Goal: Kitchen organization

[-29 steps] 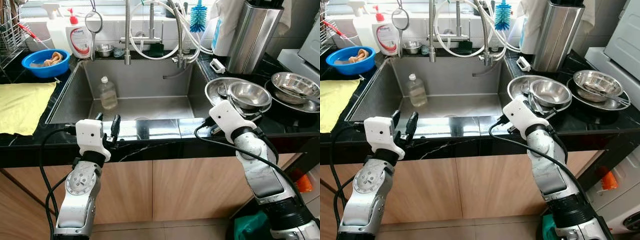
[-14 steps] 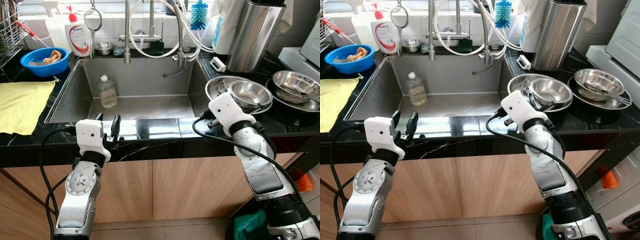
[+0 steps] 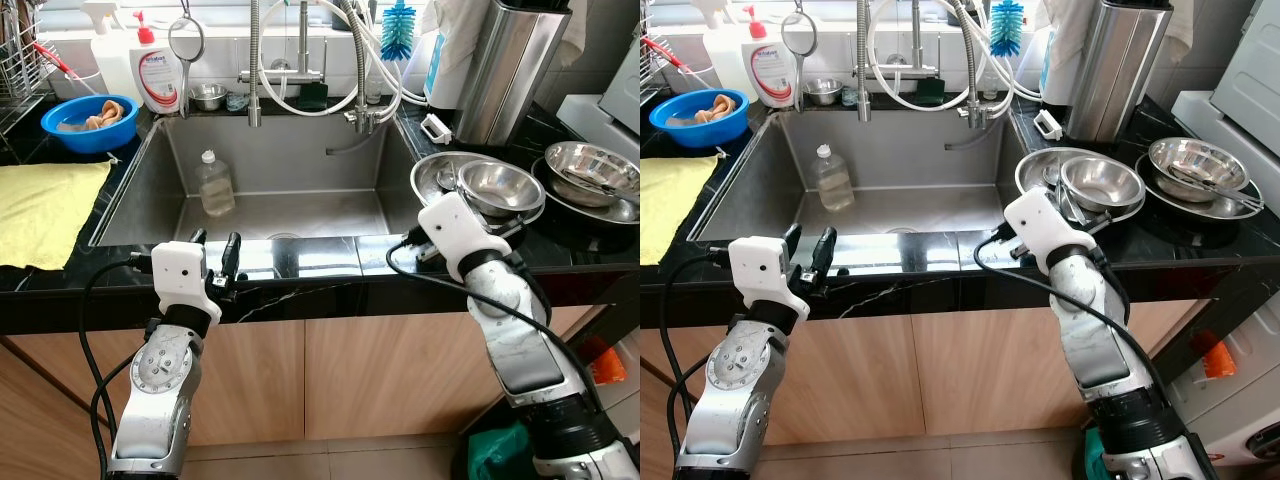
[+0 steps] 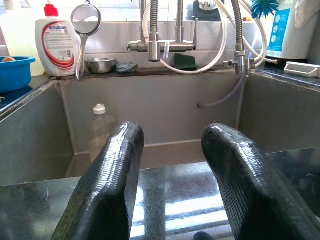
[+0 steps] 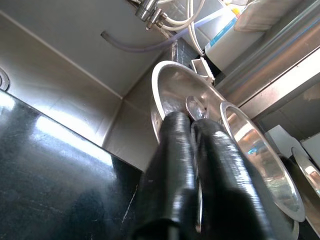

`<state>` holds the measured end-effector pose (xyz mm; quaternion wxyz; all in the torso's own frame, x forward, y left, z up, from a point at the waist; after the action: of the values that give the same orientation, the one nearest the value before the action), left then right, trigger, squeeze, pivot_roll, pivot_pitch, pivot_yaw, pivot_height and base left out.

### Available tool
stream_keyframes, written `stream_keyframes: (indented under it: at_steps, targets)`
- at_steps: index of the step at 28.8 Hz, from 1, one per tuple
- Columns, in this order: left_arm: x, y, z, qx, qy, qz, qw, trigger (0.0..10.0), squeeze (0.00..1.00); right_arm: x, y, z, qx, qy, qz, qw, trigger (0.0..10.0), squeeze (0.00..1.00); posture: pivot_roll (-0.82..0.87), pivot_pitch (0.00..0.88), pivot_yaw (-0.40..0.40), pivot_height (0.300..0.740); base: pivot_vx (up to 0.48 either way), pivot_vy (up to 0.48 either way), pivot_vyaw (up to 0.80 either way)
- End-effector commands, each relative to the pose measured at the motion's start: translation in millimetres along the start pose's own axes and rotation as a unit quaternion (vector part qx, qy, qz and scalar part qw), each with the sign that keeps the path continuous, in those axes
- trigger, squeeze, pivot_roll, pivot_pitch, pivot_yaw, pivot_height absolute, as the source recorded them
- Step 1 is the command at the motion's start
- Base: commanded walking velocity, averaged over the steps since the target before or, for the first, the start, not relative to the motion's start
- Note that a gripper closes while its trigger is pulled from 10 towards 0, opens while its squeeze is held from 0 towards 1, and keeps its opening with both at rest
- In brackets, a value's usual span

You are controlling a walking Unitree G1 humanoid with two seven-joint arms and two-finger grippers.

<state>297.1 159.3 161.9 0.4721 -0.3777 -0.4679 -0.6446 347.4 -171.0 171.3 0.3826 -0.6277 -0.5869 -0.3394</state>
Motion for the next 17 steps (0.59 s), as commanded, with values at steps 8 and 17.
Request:
stream_keyframes:
  at_steps: [8, 17]
  targets:
    - [-4.3, -1.3, -2.5, -0.006, -0.002, 0.013, 1.0, 10.0, 0.0, 1.1, 0.9, 2.9, 0.018, -0.017, 0.002, 1.0, 10.0, 0.0, -0.06, 0.007, -0.033, 0.706, 0.0, 0.0, 0.0]
    - [-4.4, -0.2, -3.3, -0.008, -0.003, 0.012, 1.0, 10.0, 0.0, 11.5, 1.0, -0.2, 0.018, -0.05, -0.019, 0.998, 10.0, 1.0, -0.07, 0.0, -0.034, 0.706, 0.0, 0.0, 0.0]
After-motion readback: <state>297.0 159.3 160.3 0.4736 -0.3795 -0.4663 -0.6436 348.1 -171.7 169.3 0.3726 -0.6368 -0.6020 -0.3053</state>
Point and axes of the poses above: a point about 5 cm out from each wrist's last joint towards the gripper, its own y axis pointing out of the wrist towards the gripper, its own x axis along the axis of the wrist's last joint, z = x × y, the point moved 2 cm from there along y, pointing out of the wrist towards the gripper, and after that the axes turned 14 degrees about y, right-handed, at the moved point
